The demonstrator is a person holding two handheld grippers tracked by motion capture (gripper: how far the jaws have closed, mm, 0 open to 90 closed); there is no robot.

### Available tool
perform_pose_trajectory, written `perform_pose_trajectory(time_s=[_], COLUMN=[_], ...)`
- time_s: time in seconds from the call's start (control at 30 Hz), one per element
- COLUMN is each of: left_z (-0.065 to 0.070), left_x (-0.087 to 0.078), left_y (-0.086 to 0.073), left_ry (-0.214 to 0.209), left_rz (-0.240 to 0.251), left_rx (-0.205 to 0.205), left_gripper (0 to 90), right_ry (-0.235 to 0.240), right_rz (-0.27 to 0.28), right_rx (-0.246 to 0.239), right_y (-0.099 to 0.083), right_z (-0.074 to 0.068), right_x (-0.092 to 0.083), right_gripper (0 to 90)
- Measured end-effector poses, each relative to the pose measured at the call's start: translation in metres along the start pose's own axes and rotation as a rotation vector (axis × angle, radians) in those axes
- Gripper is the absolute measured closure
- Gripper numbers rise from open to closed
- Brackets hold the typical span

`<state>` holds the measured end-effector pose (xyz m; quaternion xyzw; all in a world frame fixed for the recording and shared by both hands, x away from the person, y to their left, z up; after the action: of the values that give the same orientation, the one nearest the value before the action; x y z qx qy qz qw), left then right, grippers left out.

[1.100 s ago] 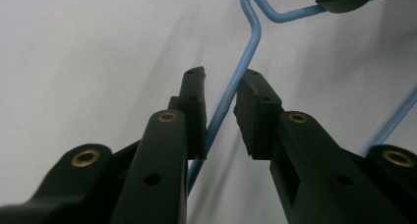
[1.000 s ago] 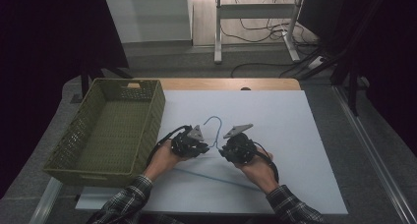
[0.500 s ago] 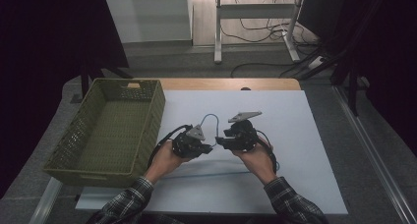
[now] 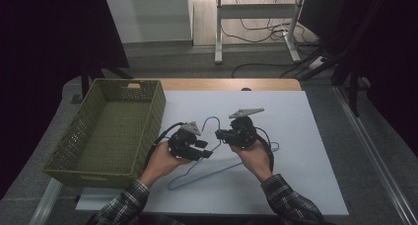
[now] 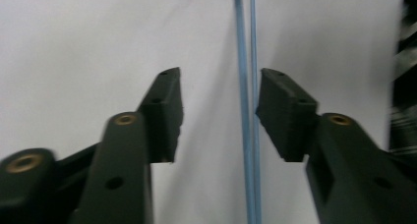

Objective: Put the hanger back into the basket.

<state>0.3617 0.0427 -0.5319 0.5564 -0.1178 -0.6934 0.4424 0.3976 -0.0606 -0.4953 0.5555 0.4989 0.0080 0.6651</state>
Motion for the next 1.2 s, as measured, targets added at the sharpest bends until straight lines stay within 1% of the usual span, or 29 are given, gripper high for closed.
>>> perform_pose_trajectory(time_s=[0.03,0.07,0.1,0.13,0.17,0.2,0.23,0.27,0.3,0.33,0.37,0.43,0.47,0.5,0.6,0.63,0.67,0.73,0.77,0.8,0.83,0.93,0.97,1.0,1.03,1.07,1.1,1.13,1.2], left_z=[0.001,0.002,0.002,0.004,0.005,0.007,0.008,0.010,0.011,0.013,0.014,0.018,0.021,0.021,0.023,0.023,0.024,0.026,0.026,0.027,0.026,0.028,0.028,0.028,0.028,0.027,0.026,0.026,0.025], left_x=[-0.002,-0.004,-0.005,-0.005,-0.004,-0.002,0.000,0.002,0.004,0.005,0.006,0.007,0.008,0.008,0.007,0.007,0.006,0.004,0.002,0.000,-0.002,-0.010,-0.013,-0.016,-0.018,-0.022,-0.025,-0.028,-0.034], left_y=[0.000,0.000,0.000,-0.001,-0.001,-0.001,-0.002,-0.002,-0.002,-0.001,-0.002,-0.002,-0.001,-0.001,-0.001,0.000,0.000,0.002,0.003,0.005,0.006,0.010,0.011,0.013,0.014,0.016,0.017,0.018,0.021], left_ry=[-0.033,-0.049,-0.064,-0.083,-0.100,-0.119,-0.128,-0.142,-0.159,-0.182,-0.194,-0.215,-0.233,-0.236,-0.214,-0.199,-0.192,-0.182,-0.179,-0.180,-0.171,-0.162,-0.166,-0.156,-0.157,-0.151,-0.148,-0.145,-0.134], left_rz=[0.002,0.008,0.001,-0.007,-0.014,-0.025,-0.036,-0.047,-0.050,-0.053,-0.060,-0.073,-0.073,-0.074,-0.085,-0.085,-0.080,-0.058,-0.043,-0.025,-0.018,0.014,0.017,0.031,0.033,0.041,0.045,0.047,0.061], left_rx=[-0.016,-0.026,-0.033,-0.043,-0.046,-0.048,-0.054,-0.061,-0.065,-0.074,-0.073,-0.082,-0.083,-0.088,-0.106,-0.104,-0.106,-0.118,-0.121,-0.132,-0.127,-0.141,-0.147,-0.150,-0.153,-0.153,-0.149,-0.150,-0.151], left_gripper=[46.9,44.8,44.8,50.3,50.3,55.0,55.0,57.5,61.2,67.2,67.2,74.1,78.9,85.8,87.2,87.4,87.6,87.7,87.7,87.8,87.8,87.8,87.8,87.8,87.8,87.8,87.8,87.8,87.8], right_ry=[0.009,0.025,0.025,0.046,0.046,0.064,0.064,0.074,0.084,0.088,0.095,0.100,0.104,0.109,0.105,0.104,0.088,0.079,0.076,0.071,0.064,0.040,0.035,0.030,0.020,0.016,0.008,0.008,0.003], right_rz=[-0.001,0.003,0.003,0.006,0.006,0.012,0.012,0.015,0.018,0.017,0.020,0.024,0.028,0.032,0.033,0.032,0.033,0.035,0.037,0.039,0.042,0.058,0.065,0.071,0.082,0.087,0.098,0.098,0.106], right_rx=[-0.006,-0.004,-0.004,-0.002,-0.002,0.001,0.001,-0.001,-0.002,-0.004,-0.008,-0.016,-0.021,-0.026,-0.038,-0.041,-0.053,-0.055,-0.058,-0.063,-0.068,-0.083,-0.086,-0.088,-0.090,-0.092,-0.089,-0.089,-0.086], right_y=[0.000,-0.001,-0.001,-0.003,-0.003,-0.005,-0.005,-0.006,-0.007,-0.008,-0.008,-0.008,-0.007,-0.006,-0.006,-0.006,-0.005,-0.005,-0.004,-0.004,-0.004,-0.002,-0.001,0.000,0.001,0.001,0.002,0.002,0.001], right_z=[0.000,-0.002,-0.002,-0.005,-0.005,-0.007,-0.007,-0.009,-0.010,-0.011,-0.012,-0.014,-0.014,-0.016,-0.017,-0.018,-0.018,-0.018,-0.018,-0.017,-0.017,-0.016,-0.015,-0.014,-0.013,-0.012,-0.008,-0.008,-0.006], right_x=[-0.002,-0.004,-0.004,-0.007,-0.007,-0.008,-0.008,-0.009,-0.010,-0.011,-0.011,-0.013,-0.013,-0.015,-0.015,-0.016,-0.017,-0.018,-0.020,-0.022,-0.024,-0.032,-0.036,-0.039,-0.044,-0.047,-0.055,-0.055,-0.063], right_gripper=[85.2,85.2,85.2,85.2,85.2,85.2,85.2,85.2,85.2,85.2,85.2,85.2,85.2,85.2,85.1,84.9,84.1,83.7,81.5,75.3,71.1,65.7,63.4,61.2,59.6,58.8,55.7,55.7,52.0])
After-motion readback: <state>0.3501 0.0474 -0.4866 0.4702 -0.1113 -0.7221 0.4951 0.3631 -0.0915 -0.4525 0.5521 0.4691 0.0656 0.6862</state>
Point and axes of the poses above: each handheld gripper's, and its own axes: x roughly forward along the jaws, y roughly out of its top, z roughly to its right, the point moved 9 cm from there along x, roughly forward along the jaws, and after that the axes turned 9 degrees about -y, right-handed, at the moved point
